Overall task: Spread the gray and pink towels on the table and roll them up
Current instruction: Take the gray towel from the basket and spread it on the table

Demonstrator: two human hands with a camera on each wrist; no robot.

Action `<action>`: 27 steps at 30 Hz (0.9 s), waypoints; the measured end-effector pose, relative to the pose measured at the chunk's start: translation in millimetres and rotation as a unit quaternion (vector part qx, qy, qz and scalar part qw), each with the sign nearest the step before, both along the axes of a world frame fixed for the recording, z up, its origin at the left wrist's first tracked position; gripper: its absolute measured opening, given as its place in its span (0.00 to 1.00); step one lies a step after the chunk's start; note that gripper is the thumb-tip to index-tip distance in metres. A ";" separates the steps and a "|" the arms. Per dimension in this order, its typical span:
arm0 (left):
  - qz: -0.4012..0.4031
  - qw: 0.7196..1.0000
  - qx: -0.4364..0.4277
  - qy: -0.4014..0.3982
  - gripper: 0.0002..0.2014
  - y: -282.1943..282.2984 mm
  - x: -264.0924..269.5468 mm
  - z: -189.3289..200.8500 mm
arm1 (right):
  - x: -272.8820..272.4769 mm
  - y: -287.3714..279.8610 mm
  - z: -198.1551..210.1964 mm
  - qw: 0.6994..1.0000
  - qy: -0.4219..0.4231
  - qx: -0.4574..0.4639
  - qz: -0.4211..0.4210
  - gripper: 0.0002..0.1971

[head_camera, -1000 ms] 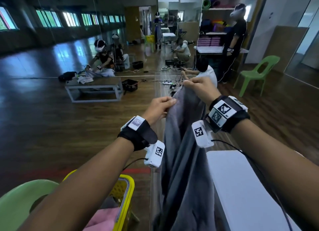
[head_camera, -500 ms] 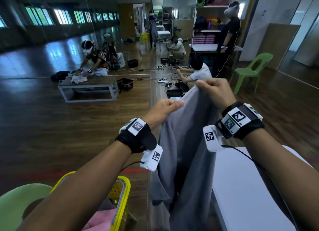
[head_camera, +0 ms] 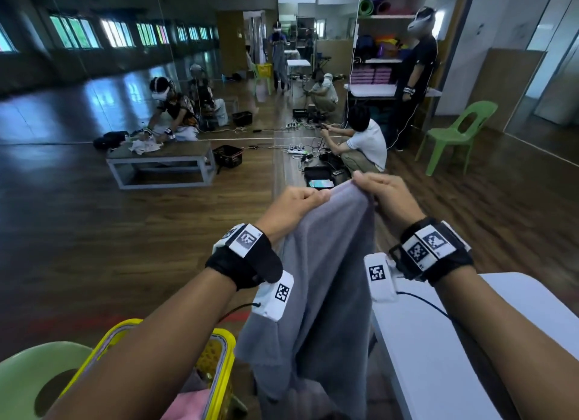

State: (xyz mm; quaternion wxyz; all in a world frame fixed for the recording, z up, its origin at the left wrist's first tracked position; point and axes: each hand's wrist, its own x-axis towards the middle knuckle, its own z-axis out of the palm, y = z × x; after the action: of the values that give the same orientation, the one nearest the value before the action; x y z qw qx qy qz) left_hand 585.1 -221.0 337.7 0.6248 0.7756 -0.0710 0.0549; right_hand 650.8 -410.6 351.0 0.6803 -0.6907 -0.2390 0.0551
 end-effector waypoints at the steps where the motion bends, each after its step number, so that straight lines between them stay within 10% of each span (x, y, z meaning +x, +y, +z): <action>1: 0.011 1.000 -0.002 0.000 0.21 3.3 -0.2 -2.6 | 4.9 -2.0 3.0 0.998 -0.015 0.022 -0.054 0.24; 5: 0.063 0.996 0.037 -0.048 0.22 18.1 2.7 1.3 | 6.1 2.8 -2.4 0.985 -0.022 0.084 -0.148 0.11; 10: 0.046 0.997 0.003 -0.058 0.07 12.3 7.6 18.1 | -20.8 32.6 -18.4 0.985 0.008 -0.118 0.125 0.27; 17: 0.070 0.995 0.048 -0.046 0.05 33.7 -0.2 -0.6 | -4.4 7.3 17.6 0.990 0.084 0.101 0.052 0.13; 23: 0.062 0.992 0.047 -0.101 0.05 28.5 3.7 17.6 | -20.3 28.9 -2.9 0.981 0.011 -0.135 0.141 0.27; 27: 0.010 0.994 0.099 -0.036 0.03 39.2 0.6 -3.2 | -4.1 15.0 3.2 0.995 0.065 0.071 0.016 0.14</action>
State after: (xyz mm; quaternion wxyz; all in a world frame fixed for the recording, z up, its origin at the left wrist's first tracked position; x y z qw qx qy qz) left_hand 585.7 -181.9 334.5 0.5411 0.8320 -0.0914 0.0817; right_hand 646.7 -395.6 354.2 0.7410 -0.6314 -0.2085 0.0939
